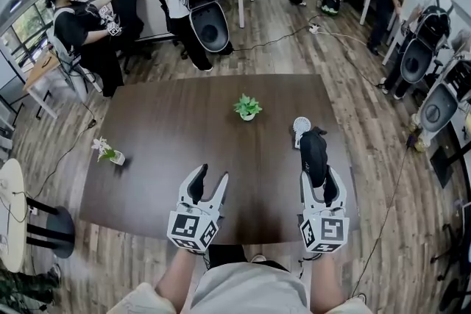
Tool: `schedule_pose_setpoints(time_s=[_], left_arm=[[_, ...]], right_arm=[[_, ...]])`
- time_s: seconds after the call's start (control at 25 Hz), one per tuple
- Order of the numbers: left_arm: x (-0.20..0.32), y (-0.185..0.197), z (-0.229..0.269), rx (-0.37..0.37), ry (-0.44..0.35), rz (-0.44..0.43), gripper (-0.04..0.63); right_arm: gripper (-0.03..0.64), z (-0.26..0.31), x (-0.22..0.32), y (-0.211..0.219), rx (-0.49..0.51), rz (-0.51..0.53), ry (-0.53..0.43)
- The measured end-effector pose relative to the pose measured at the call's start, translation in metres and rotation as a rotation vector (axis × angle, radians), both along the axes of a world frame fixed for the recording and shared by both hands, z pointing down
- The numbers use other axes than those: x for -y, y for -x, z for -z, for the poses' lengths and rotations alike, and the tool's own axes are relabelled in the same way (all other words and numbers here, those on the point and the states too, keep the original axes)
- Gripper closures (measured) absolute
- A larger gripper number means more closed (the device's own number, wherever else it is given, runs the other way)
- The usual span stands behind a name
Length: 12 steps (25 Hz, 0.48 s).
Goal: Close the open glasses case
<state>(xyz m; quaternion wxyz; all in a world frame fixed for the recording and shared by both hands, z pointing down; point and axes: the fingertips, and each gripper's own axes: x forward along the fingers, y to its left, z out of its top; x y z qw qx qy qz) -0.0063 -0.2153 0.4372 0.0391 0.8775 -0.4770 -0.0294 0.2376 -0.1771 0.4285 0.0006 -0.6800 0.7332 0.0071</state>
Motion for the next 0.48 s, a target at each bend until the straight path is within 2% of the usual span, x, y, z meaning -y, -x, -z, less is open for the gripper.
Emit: schedule_pose_setpoints(time_s=[0.24, 0.48], left_arm=[[-0.005, -0.007, 0.003, -0.019, -0.006, -0.036, 0.362], [-0.015, -0.017, 0.024, -0.083, -0.008, -0.106, 0.36]], right_arm=[[0.37, 0.001, -0.006, 0.013, 0.044, 0.07, -0.011], [0.37, 0.019, -0.015, 0.043, 0.139, 0.247, -0.052]])
